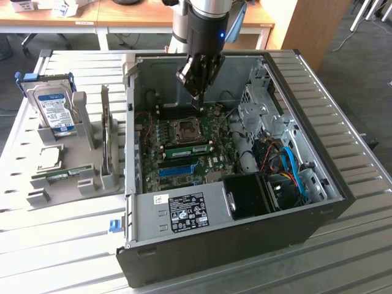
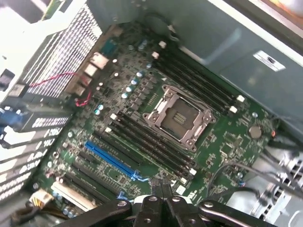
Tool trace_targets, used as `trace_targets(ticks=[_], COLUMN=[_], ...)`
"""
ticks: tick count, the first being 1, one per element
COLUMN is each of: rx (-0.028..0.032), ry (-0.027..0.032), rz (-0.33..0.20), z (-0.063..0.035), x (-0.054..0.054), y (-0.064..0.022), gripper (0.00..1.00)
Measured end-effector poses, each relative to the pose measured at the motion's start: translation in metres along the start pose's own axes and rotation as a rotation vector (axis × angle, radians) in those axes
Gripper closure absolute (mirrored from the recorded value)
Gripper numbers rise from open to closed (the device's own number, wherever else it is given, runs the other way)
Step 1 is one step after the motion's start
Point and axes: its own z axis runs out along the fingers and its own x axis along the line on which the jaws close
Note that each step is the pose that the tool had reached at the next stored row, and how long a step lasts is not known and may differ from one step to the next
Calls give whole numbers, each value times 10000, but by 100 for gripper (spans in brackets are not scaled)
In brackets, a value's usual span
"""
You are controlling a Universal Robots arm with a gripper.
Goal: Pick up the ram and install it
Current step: 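Press down the ram until it locks into place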
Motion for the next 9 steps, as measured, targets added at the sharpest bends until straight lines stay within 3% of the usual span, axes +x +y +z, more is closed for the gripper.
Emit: trace_targets(ticks=[9], rx=[15], ry=[-34], rz=[1644], z=[4], x=[0], y=[0], gripper=[89])
